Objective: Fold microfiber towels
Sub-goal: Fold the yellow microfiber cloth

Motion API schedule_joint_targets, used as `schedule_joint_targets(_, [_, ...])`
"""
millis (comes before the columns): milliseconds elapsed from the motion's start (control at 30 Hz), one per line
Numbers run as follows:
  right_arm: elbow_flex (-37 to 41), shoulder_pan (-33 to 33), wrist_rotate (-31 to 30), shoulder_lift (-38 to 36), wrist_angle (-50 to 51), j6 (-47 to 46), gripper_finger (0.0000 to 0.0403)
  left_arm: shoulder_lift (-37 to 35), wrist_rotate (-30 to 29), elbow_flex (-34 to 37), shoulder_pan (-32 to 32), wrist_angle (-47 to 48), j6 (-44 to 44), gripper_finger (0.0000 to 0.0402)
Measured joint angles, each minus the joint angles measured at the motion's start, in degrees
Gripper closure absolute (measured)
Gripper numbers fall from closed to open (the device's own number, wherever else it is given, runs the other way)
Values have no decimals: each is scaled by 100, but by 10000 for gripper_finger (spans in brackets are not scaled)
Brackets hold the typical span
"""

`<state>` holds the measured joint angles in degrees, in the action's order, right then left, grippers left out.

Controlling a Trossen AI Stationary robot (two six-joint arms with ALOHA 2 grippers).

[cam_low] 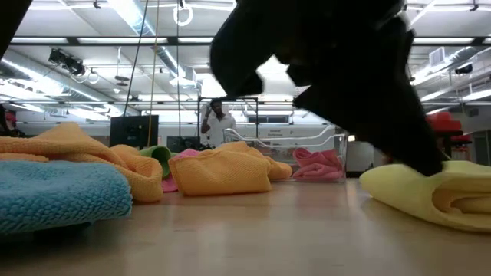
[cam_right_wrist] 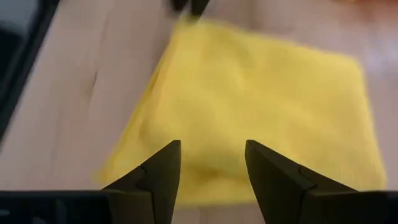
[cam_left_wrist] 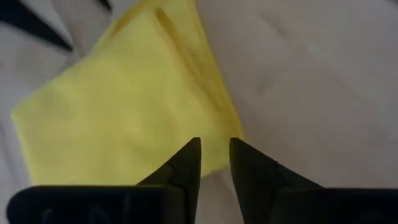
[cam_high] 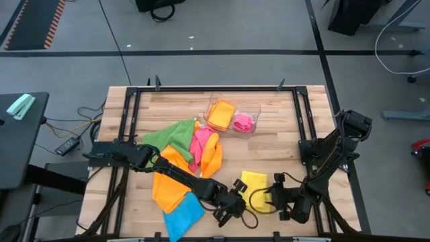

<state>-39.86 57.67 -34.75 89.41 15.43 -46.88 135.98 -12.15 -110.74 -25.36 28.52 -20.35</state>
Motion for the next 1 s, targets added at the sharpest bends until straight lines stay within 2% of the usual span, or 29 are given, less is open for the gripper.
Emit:
schedule_joint_targets(167, [0, 5, 656, 0, 191, 826, 215, 3, -200, 7, -27, -167, -97, 309])
schedule_joint_targets(400, [0, 5, 970, 0, 787, 525, 215, 1, -240, 7, 87, -266, 466, 280])
schedule_joint_targets(533, [0, 77, 952, 0, 784, 593, 215, 2, -215, 4, 84, -416, 624, 264])
schedule_joint_targets(700, [0, 75, 870, 0, 764, 597, 215, 95, 168, 9, 69, -341, 1017, 255])
schedule_joint_targets(867, [0, -21, 484, 118, 628, 738, 215, -90, 214, 5, -41, -344, 1072, 266])
schedule_joint_targets(1000, [0, -271, 432, 514, 278, 886, 215, -366, 185, -2, -152, -112, 1078, 278])
